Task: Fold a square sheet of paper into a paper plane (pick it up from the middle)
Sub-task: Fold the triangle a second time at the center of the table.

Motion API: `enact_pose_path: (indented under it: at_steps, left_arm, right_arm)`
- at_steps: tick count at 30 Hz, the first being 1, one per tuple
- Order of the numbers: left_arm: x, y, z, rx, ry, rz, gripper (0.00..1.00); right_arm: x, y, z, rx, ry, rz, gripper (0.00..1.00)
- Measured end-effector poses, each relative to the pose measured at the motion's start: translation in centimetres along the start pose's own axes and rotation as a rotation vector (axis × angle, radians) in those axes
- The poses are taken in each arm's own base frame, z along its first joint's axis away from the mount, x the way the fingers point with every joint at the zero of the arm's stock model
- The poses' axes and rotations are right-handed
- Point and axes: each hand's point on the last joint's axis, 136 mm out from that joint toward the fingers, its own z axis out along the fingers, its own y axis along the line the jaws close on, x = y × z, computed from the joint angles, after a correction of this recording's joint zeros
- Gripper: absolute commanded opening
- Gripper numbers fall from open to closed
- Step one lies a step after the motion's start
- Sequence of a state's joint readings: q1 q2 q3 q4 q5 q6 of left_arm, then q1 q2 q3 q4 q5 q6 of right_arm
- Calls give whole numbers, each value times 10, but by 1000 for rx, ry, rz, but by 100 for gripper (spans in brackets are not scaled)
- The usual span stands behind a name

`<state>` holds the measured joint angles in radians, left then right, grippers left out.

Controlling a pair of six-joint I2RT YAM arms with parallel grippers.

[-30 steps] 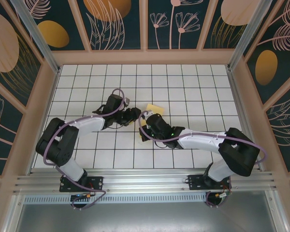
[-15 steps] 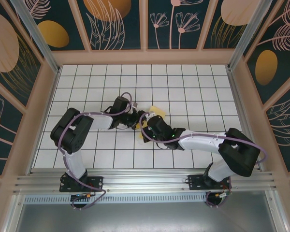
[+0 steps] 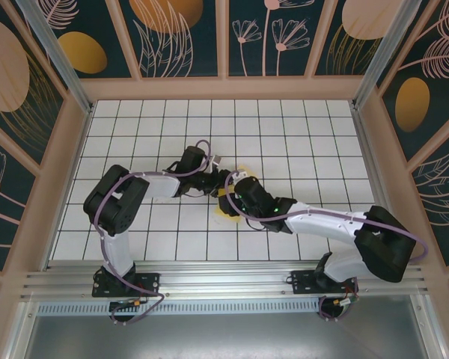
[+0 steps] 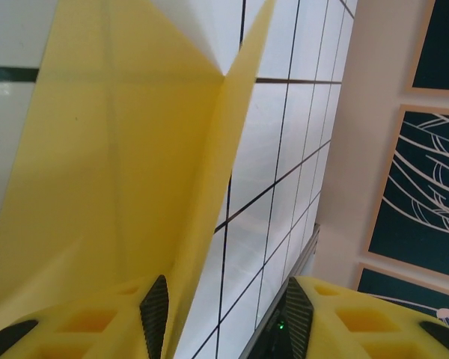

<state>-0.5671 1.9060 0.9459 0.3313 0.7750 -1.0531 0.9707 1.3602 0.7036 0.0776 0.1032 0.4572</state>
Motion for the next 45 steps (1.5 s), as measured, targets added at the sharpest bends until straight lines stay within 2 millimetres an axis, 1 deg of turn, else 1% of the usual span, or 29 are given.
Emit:
enact_pose_path:
  at_steps: [3,6,7,8,9,12,14,16,19,21,25,28,31,36,39,40,45]
  left_arm:
    - [3,0,2,1,13,0,48]
    - [5,0,3,3,20,1,47]
    - [6,-1,3,4,21,1,47]
    - [6,-1,3,4,23,1,47]
    - [6,-1,3,6,25,1,47]
    - [8,-2,3,9,33,0,46]
    - [8,-2,3,11,36,0,45]
    - [8,-2,3,11,37,0,45]
    - [9,-2,3,12,39,0,44]
    - [9,-2,3,11,40,-2,44]
    - [10,1,2,-4,43,-16,44]
    - [8,-2,2,-3,43,-15,44]
    - [7,-4,2,-2,42,-13,44]
    - [6,-6,2,-3,42,-14,44]
    - [6,-6,3,-4,42,-15,44]
    - [6,-6,3,-5,42,-15,44]
    - [5,-6,2,-10,41,-17,44]
  right_arm:
    - [-1,-3,-3,7,3,24,44]
    - [6,-4,-3,6,34,37,45]
    - [9,-3,-3,5,43,40,46]
    - [12,-2,-2,7,55,42,50]
    - [18,-1,0,12,73,40,53]
    - [34,1,7,46,131,19,54]
    - [40,4,13,82,159,0,58]
    - [43,6,20,125,174,-22,65]
    - [43,11,29,191,176,-50,67]
    - [44,12,35,237,177,-72,66]
    - [42,6,42,351,154,-98,61]
    - [38,1,41,417,127,-103,55]
    - [37,-5,39,459,111,-110,53]
    - [35,-10,37,487,95,-107,49]
    - [35,-10,37,491,92,-104,44]
    - [35,-11,37,493,91,-105,40]
    - [36,-13,35,505,84,-111,30]
